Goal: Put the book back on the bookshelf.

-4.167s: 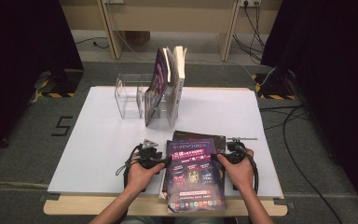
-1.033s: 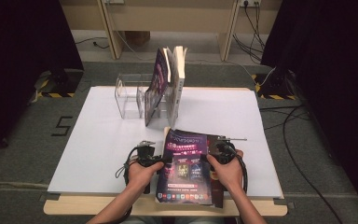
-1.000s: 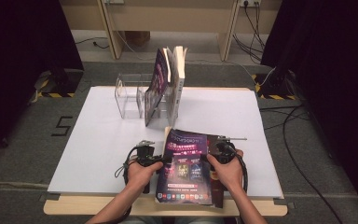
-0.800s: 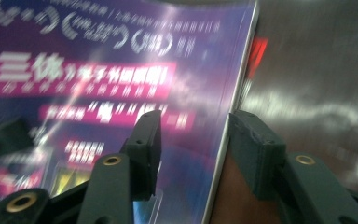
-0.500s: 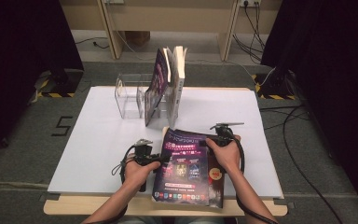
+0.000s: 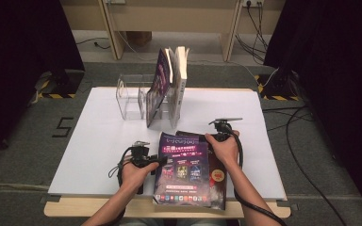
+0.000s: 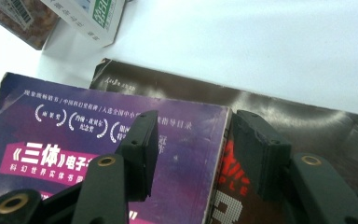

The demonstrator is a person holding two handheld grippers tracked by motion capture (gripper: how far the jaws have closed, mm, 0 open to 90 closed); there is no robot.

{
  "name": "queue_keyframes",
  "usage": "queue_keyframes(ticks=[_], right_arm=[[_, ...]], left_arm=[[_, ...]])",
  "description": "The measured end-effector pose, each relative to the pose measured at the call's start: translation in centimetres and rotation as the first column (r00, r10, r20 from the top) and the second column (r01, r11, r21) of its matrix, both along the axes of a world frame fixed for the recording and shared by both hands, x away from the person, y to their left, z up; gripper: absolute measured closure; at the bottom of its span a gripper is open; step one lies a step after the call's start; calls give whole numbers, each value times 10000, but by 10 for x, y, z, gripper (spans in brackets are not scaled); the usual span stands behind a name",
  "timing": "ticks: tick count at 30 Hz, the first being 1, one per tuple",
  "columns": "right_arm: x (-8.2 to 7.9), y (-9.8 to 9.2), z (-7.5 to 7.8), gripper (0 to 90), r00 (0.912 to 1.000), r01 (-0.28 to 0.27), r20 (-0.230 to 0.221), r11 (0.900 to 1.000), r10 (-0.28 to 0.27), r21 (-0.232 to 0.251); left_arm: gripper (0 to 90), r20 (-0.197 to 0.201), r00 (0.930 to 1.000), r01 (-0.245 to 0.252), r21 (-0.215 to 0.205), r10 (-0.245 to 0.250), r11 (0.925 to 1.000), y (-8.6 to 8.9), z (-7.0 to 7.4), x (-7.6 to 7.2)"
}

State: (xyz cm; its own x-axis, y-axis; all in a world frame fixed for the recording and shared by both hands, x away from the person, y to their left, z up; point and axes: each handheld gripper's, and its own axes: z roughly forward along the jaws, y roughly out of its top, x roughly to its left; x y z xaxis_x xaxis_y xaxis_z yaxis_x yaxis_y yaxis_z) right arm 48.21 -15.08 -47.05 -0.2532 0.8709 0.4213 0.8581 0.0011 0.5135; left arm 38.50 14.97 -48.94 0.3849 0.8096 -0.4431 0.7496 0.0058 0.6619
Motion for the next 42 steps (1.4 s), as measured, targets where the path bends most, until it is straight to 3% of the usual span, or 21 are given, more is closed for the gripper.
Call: queue_keyframes(ticks=[11, 18, 22, 27, 28, 29, 32, 33, 35, 38, 41, 42], right_arm=[[6, 2, -3, 511, 9994, 56, 331, 9998, -62, 168], [1, -1, -6, 568, 9989, 334, 324, 9983, -349, 468], [-3, -7, -5, 587, 9991, 391, -175, 9950, -377, 918], [-7, -14, -10, 602, 9966, 656, -600, 9812, -555, 1816], [-7, -14, -9, 606, 9945, 746, -869, 9780, -585, 1950], [-8, -15, -9, 615, 9955, 633, -809, 9795, -486, 1915], [-11, -10, -10, 628, 9900, 234, -1405, 9729, 95, 2300], [-12, -9, -9, 628, 9930, 50, -1164, 9787, 193, 2054], [-13, -7, -8, 630, 9925, 150, -1221, 9804, 93, 1965], [-14, -5, -6, 647, 9942, -119, -1042, 9886, 277, 1499], [-18, -2, -1, 694, 9929, -210, -1130, 9910, 361, 1322], [-18, -2, 0, 711, 9942, -390, -948, 9910, 513, 1278]], left_arm=[[608, -338, 9992, 240, 399, -227, 9989, 6, 2, -5], [609, -104, 9998, 155, 1051, -145, 9943, -1, 1, -8], [611, -110, 9999, 103, 1409, -88, 9900, -5, 3, -8], [612, -119, 9999, 44, 1331, -29, 9911, -5, 2, -9], [612, -117, 9999, 37, 1359, -22, 9907, -5, 2, -9], [612, -114, 9999, 47, 1387, -31, 9903, -5, 3, -8], [613, -120, 9999, 48, 1364, -32, 9906, -5, 3, -8], [613, -113, 9999, 44, 1342, -29, 9909, -5, 2, -8], [613, -67, 10000, 49, 1360, -40, 9907, -5, 2, -9], [613, -8, 10000, 42, 1441, -41, 9895, -5, 3, -9], [614, -15, 10000, 61, 1494, -59, 9888, -4, 3, -10], [614, -46, 10000, 84, 1498, -78, 9887, -4, 3, -9]])
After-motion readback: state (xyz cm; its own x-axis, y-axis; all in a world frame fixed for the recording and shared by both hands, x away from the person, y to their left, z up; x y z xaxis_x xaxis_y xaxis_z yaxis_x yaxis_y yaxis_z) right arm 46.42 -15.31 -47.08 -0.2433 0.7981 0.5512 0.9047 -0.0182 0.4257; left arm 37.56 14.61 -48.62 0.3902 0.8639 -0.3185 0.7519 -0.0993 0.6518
